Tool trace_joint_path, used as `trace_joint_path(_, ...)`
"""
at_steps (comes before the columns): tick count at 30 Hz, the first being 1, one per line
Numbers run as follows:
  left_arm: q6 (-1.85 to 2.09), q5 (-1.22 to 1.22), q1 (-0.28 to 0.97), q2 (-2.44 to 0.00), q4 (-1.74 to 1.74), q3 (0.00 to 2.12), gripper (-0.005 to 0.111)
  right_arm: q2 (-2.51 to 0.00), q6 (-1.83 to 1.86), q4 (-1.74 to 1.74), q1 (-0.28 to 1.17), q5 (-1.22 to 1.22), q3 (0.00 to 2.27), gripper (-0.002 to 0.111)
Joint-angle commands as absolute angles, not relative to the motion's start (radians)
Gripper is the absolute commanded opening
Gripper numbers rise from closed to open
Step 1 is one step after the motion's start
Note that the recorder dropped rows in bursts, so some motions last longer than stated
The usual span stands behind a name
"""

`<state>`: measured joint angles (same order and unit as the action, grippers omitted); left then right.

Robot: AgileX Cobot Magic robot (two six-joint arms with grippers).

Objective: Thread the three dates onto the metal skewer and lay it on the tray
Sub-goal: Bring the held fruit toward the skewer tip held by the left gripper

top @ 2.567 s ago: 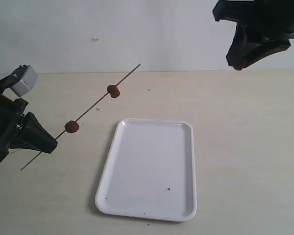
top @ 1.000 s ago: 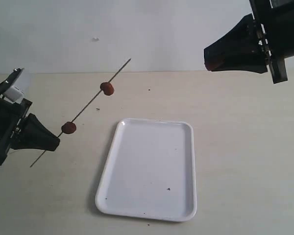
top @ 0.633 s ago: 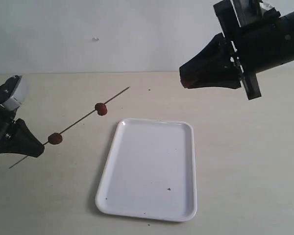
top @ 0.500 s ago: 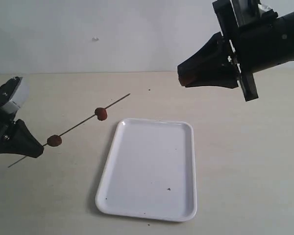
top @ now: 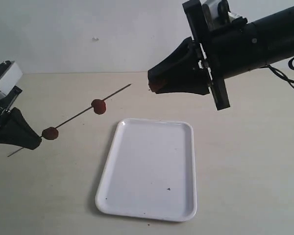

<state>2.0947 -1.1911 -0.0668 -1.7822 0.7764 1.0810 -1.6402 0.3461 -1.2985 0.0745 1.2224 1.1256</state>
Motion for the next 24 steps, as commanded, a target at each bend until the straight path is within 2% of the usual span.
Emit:
trace_joint_path(1,2.098,-1.221,-0.060,-1.774,0.779,1.088,0.000,-1.639,0.357,-1.340,0.077,1.221,1.123,0.023)
trace_joint_path(9,2.098,-1.206,0.036,-1.774,0.737,1.088,0.000,-1.626,0.364,-1.379,0.082,1.221,1.123,0.023)
trace_joint_path(24,2.098,-1.168,0.033,-1.774,0.803,1.093,0.000,-1.582,0.329,-1.280,0.091,1.221,1.123,0.023)
